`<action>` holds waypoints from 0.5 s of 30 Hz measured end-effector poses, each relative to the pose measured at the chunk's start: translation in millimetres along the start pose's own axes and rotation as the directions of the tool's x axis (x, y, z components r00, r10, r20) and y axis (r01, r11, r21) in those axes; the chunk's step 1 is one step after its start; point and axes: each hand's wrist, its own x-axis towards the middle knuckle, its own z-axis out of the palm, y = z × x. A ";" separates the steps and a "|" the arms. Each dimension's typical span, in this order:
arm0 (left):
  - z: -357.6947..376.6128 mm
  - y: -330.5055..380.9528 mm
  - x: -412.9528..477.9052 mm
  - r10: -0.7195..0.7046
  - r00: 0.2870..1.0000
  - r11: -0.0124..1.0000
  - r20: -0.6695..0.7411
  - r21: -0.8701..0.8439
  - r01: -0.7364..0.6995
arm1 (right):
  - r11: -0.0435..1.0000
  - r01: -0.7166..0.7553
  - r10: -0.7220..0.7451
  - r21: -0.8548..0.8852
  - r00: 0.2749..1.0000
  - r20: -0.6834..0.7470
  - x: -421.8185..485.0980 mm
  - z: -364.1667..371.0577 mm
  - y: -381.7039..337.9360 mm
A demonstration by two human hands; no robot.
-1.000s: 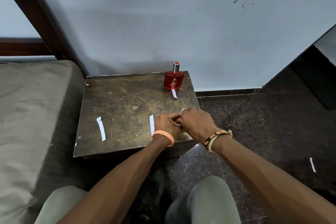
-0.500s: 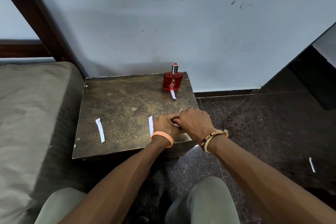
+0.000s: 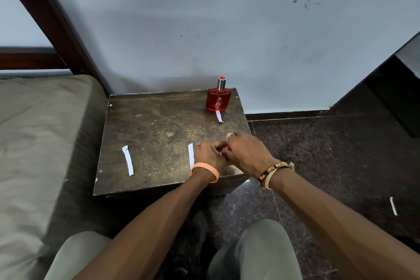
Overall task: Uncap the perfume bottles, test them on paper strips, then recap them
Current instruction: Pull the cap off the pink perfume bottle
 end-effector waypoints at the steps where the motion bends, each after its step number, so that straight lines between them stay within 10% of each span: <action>1: 0.4 -1.4 0.7 0.004 1.000 1.000 -0.007 0.007 -0.004 | 1.000 0.014 -0.014 -0.002 1.000 -0.008 -0.5 0.0 -0.7; 15: -1.2 0.8 -1.2 -0.023 1.000 0.998 0.007 -0.062 0.023 | 0.999 -0.047 0.047 0.028 0.999 -0.004 1.3 3.8 0.5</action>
